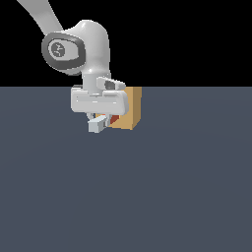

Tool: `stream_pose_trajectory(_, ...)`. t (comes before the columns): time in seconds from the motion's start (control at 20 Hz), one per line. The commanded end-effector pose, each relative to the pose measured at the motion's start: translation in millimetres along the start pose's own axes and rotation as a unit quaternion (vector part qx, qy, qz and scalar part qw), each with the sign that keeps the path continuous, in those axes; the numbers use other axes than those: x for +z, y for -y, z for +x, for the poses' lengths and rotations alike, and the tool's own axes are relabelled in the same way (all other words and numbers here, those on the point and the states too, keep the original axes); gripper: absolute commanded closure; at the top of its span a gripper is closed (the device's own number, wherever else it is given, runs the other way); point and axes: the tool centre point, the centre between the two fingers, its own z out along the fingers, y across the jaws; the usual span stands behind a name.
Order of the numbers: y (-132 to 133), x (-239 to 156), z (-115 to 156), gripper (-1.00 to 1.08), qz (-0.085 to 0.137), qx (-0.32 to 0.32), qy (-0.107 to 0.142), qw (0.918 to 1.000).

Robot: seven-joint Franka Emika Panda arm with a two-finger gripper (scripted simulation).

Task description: Insert the peg into the horizontal hole in a box.

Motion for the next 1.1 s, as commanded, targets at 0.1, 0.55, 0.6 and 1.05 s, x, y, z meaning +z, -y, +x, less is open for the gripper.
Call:
stream_pose_trajectory(0.1,0,-1,7,1.08,-0.001,0.0,0.0,1.0)
stream_pose_trajectory(0.55,1,-1,60,1.08,-0.001,0.0,-0.001,1.0)
stream_pose_trajectory(0.6,1,-1,68,1.08,-0.001,0.0,-0.001,1.0)
stream_pose_trajectory(1.05,0,-2,104,1.08,-0.002,0.0,-0.001,1.0)
